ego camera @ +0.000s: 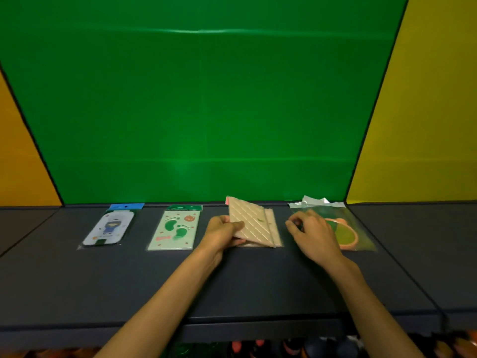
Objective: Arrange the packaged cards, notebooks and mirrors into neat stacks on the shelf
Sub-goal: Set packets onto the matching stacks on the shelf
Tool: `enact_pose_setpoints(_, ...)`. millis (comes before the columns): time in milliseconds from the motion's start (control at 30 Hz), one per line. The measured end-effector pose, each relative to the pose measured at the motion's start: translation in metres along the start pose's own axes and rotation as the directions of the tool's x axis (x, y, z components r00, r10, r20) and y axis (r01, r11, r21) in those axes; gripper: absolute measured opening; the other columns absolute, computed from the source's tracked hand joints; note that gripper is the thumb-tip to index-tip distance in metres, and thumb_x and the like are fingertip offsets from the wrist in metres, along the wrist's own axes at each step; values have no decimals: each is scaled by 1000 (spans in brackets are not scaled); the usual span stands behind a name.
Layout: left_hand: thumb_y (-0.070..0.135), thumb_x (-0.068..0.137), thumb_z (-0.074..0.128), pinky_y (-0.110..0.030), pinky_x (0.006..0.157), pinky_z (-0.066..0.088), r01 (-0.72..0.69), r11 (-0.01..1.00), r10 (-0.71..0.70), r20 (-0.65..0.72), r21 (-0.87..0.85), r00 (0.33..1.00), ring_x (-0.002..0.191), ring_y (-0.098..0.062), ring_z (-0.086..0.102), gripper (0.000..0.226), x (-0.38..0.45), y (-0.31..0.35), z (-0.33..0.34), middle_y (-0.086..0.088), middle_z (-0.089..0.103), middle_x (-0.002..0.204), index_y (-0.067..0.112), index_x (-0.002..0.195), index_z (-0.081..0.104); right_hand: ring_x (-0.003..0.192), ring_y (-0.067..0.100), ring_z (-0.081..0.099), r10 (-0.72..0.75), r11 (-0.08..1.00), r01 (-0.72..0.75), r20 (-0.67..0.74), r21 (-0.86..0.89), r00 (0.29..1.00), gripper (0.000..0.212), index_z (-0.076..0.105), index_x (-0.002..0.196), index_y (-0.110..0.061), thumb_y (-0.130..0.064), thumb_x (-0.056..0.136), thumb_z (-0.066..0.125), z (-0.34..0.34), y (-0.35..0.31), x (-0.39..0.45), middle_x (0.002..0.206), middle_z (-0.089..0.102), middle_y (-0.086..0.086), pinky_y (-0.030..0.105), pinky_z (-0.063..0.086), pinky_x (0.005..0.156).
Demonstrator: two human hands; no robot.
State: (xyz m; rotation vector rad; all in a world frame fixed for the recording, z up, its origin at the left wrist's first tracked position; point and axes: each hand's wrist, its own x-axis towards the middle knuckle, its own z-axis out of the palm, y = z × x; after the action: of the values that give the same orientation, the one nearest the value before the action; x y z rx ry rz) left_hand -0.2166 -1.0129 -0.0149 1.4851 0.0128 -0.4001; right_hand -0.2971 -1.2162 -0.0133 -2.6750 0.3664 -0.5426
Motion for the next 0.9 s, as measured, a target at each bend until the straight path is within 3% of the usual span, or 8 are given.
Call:
enact_pose_setpoints(100, 7, 90, 68, -31, 69, 63, -18, 997, 21, -42, 77, 999, 89, -24, 73, 12, 6, -9, 14, -16, 73, 105, 3, 102, 64, 94, 20, 59, -13, 1000, 13, 29, 4, 999, 24, 68, 105, -21, -40, 96, 55, -4, 12, -2, 99, 55, -1, 34, 45, 78)
enact_pose_setpoints(200, 20, 87, 74, -38, 76, 62, -83, 943, 133, -137, 321, 982, 77, -21, 73, 11, 10, -14, 17, -8, 75, 94, 11, 90, 69, 96, 19, 58, -37, 999, 36, 47, 22, 998, 25, 68, 108, -21, -40, 97, 55, -5, 18, -4, 105, 58, 1, 34, 45, 79)
enact_pose_setpoints(300, 42, 83, 72, -35, 76, 55, -88, 717, 286, -177, 692, 942, 80, -22, 67, 28, 13, -13, 17, -1, 71, 81, 15, 81, 69, 97, 18, 58, -53, 998, 51, 56, 33, 997, 25, 67, 108, -22, -41, 97, 55, -4, 21, -3, 106, 58, 0, 32, 44, 77)
enact_pose_setpoints(367, 52, 83, 68, -34, 68, 49, -57, 575, 335, -171, 816, 927, 80, -26, 64, 39, 13, -14, 17, -1, 67, 76, 14, 75, 65, 96, 17, 58, -67, 997, 64, 61, 48, 996, 25, 67, 109, -23, -41, 97, 55, -2, 20, -2, 107, 58, 0, 33, 46, 79)
enact_pose_setpoints(533, 58, 84, 63, -32, 67, 43, -54, 374, 418, -116, 926, 901, 87, -27, 62, 40, 0, -18, 13, -1, 62, 93, 18, 81, 67, 96, 19, 59, -115, 991, 110, 57, 73, 992, 24, 67, 108, -23, -39, 97, 53, 7, 6, 0, 106, 59, 1, 37, 48, 82)
enact_pose_setpoints(733, 51, 93, 54, -37, 87, 52, -257, 177, 534, 127, 950, 836, 108, -23, 60, 40, -21, 0, -40, -1, 63, 122, 25, 122, 65, 106, 22, 58, -206, 975, 196, 86, 108, 975, 31, 65, 118, -23, -40, 98, 50, 28, -44, -3, 115, 59, 2, 36, 45, 87)
enact_pose_setpoints(800, 51, 95, 51, -38, 93, 50, -268, 75, 532, 189, 960, 825, 117, -23, 57, 44, -32, 9, -67, 1, 61, 131, 27, 130, 59, 108, 23, 57, -255, 964, 244, 104, 107, 961, 31, 64, 120, -24, -40, 98, 49, 39, -69, -4, 117, 59, 1, 36, 44, 88)
enact_pose_setpoints(900, 50, 96, 48, -38, 95, 47, -223, 20, 544, 176, 975, 820, 123, -22, 54, 47, -54, 17, -111, 5, 57, 140, 29, 137, 55, 114, 24, 56, -335, 939, 321, 123, 119, 934, 32, 61, 122, -25, -42, 98, 49, 57, -114, -8, 120, 58, 2, 39, 45, 93)
